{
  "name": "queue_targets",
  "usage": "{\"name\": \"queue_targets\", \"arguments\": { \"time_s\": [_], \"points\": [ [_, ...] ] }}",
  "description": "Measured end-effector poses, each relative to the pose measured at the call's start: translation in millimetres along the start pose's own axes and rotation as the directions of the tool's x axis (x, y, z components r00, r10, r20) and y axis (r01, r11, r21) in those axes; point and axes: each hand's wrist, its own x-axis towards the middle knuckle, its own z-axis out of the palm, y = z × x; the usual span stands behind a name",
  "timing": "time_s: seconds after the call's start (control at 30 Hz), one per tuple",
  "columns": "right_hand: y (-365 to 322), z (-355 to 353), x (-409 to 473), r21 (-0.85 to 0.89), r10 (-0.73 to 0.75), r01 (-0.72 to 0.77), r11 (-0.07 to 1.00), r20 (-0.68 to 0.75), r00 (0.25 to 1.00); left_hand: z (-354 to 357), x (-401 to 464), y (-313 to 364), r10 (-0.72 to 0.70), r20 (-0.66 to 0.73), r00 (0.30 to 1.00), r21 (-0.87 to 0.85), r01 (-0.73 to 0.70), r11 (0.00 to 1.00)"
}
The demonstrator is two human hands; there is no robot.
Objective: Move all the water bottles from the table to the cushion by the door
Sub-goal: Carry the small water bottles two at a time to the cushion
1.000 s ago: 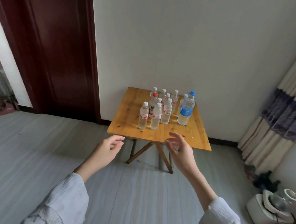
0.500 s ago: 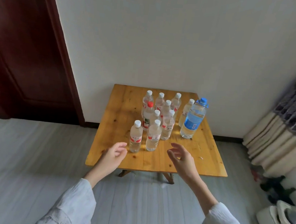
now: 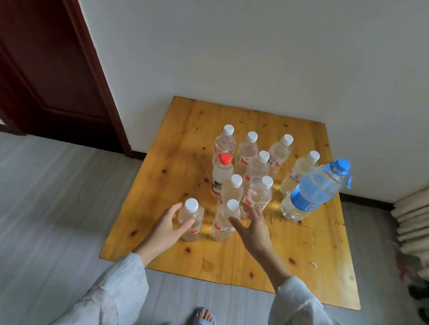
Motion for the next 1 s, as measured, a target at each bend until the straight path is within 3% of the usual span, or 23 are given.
{"name": "queue_targets", "arguments": {
  "time_s": [0.17, 0.4, 0.53, 0.63, 0.8, 1.0],
  "points": [
    [11.7, 15.4, 17.8, -0.016, -0.028, 0.028, 0.999, 0.012, 1.000, 4.0, 30.4, -0.9, 0.053, -0.028, 0.998, 0.013, -0.053, 0.999],
    [10.6, 25.0, 19.7, -0.017, -0.085, 0.084, 0.996, -0.052, 0.995, 11.6, 44.9, 3.2, 0.220, 0.194, 0.956, 0.131, -0.248, 0.960],
    [6.4, 29.0, 18.8, -0.010, -0.054, 0.054, 0.999, -0.072, 0.996, 25.9, 53.1, 10.3, 0.157, 0.227, 0.961, 0.052, -0.173, 0.984],
    [4.7, 35.7, 10.8, -0.013, -0.024, 0.023, 1.000, -0.085, 0.996, 25.3, 65.1, 12.3, 0.173, 0.210, 0.962, 0.084, -0.194, 0.977],
    [5.5, 41.3, -16.1, 0.116, 0.158, -0.135, 0.984, -0.230, 0.960, 16.7, 79.8, 7.6, 0.095, 0.232, 0.968, 0.033, -0.105, 0.994],
    [18.9, 19.8, -110.7, 0.310, 0.423, -0.308, 0.899, -0.436, 0.794, 62.2, 37.5, 17.0, 0.131, 0.478, 0.869, 0.025, -0.162, 0.986]
  ]
}}
